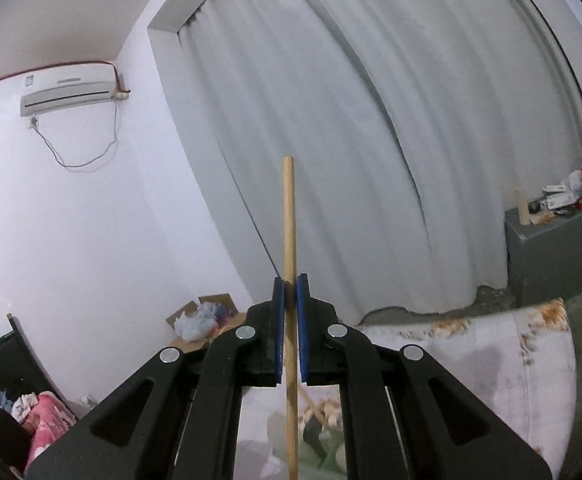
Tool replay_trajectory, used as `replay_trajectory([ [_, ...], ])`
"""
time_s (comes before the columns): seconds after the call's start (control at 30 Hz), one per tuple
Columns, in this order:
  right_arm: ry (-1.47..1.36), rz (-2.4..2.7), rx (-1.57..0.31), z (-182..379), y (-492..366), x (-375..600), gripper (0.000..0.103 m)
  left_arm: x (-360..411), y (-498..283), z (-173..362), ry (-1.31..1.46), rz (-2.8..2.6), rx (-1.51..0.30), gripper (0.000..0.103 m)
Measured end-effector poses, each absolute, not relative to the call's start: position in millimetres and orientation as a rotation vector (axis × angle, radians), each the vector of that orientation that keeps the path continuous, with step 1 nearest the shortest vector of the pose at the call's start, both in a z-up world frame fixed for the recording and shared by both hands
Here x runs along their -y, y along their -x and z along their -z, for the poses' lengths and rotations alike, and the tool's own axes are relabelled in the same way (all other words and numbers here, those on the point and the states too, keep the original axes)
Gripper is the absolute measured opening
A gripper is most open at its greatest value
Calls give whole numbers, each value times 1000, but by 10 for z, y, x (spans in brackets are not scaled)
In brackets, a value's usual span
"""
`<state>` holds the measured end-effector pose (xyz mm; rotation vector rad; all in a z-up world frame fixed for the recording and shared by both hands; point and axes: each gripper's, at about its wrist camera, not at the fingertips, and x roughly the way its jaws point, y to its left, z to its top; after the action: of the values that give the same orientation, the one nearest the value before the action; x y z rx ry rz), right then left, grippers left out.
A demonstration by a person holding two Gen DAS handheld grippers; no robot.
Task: Organize utensils
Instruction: 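Lift the chopstick with the right gripper, insert it into the caddy, open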
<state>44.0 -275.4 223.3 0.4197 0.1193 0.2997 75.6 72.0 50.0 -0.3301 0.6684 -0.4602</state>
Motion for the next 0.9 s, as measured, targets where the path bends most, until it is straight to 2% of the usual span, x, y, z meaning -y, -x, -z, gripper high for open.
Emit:
replay_trajectory([
  [0.2, -429, -305, -125, -2098, -959, 2755, 6, -811, -795, -457, 338, 435, -677, 81],
  [0.33, -393, -274, -184, -1793, -1228, 2715, 6, -860, -832, -413, 346, 420, -685, 81],
  [0.77, -362, -337, -382, -1082, -1271, 2615, 8, -819, -925, -336, 344, 419, -709, 81],
  [0.83, -345, -329, -398, -1070, -1206, 2643, 14, -802, -916, -343, 337, 422, -709, 81],
  [0.9, -345, -312, -390, -1111, -1122, 2698, 36, -782, -901, -361, 331, 427, -707, 81],
])
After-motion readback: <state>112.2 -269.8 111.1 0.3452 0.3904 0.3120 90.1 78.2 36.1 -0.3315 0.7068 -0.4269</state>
